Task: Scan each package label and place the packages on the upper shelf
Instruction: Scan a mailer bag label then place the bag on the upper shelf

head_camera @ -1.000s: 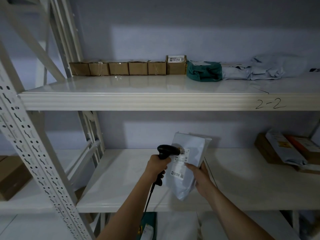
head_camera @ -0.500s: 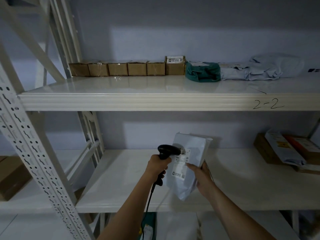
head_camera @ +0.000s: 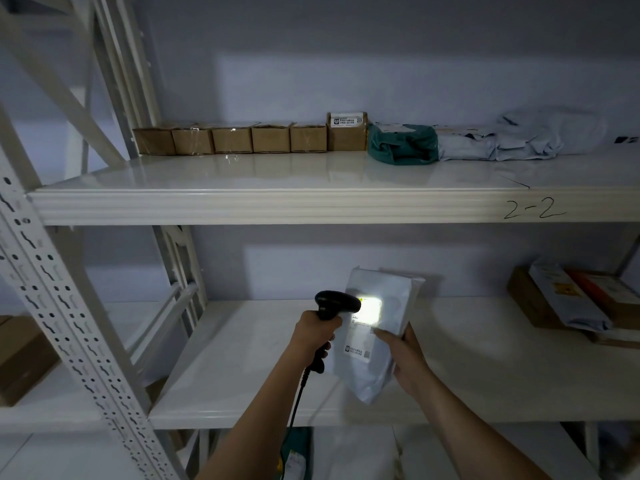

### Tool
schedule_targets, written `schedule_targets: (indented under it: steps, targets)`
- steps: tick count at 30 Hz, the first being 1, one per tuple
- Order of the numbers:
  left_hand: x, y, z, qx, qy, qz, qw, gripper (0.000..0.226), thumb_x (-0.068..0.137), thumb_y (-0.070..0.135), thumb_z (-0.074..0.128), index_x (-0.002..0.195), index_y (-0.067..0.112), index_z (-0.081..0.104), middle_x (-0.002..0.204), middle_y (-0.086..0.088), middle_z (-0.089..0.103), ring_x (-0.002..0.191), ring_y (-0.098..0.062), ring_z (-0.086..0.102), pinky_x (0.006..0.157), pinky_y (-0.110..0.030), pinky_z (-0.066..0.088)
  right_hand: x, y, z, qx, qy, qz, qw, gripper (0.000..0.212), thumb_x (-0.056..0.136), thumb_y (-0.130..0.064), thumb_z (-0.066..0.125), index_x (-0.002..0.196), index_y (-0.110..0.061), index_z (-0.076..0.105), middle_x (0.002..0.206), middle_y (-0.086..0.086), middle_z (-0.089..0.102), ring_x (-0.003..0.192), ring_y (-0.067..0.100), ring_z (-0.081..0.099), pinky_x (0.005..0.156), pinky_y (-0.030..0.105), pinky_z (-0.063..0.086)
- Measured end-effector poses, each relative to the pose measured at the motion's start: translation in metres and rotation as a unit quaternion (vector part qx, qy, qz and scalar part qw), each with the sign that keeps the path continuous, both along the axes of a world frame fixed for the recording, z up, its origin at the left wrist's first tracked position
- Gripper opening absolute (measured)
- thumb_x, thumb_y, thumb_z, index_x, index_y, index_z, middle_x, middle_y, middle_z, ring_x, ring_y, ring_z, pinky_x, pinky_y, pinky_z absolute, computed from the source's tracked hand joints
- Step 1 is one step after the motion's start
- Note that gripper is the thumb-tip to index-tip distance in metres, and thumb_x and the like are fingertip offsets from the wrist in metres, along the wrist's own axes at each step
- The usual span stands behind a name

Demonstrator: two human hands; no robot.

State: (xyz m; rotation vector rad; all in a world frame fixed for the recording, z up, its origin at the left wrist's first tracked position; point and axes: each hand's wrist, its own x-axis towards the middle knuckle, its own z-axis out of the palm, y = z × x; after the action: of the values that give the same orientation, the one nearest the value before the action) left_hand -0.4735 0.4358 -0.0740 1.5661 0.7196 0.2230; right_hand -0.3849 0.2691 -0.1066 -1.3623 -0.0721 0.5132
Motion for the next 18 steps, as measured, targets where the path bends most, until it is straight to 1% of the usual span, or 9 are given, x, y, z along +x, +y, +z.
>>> schedule_targets:
  steps: [10, 18]
  targets:
    - [0.003, 0.003, -0.002, 0.001, 0.005, 0.011, 1.000, 0.022, 0.079, 0.021, 0.062, 0.091, 0.002, 0.066, 0.062, -0.006, 0.056, 0.046, -0.019, 0.044, 0.047, -0.025, 0.038, 0.004, 0.001, -0.002, -0.001, 0.007, 0.000, 1.000, 0.048, 0.085, -0.002, 0.074, 0.129, -0.009, 0.055, 0.123, 0.016, 0.068, 0.112, 0.038, 0.065, 0.100, 0.058, 0.051]
    - [0.008, 0.010, -0.010, -0.016, 0.009, 0.023, 1.000, 0.019, 0.081, 0.019, 0.062, 0.089, 0.002, 0.065, 0.065, -0.008, 0.057, 0.047, -0.020, 0.045, 0.047, -0.025, 0.039, 0.007, 0.002, -0.005, 0.006, 0.009, -0.002, 1.000, 0.048, 0.086, 0.000, 0.073, 0.130, -0.008, 0.054, 0.123, 0.016, 0.068, 0.112, 0.038, 0.065, 0.100, 0.059, 0.050]
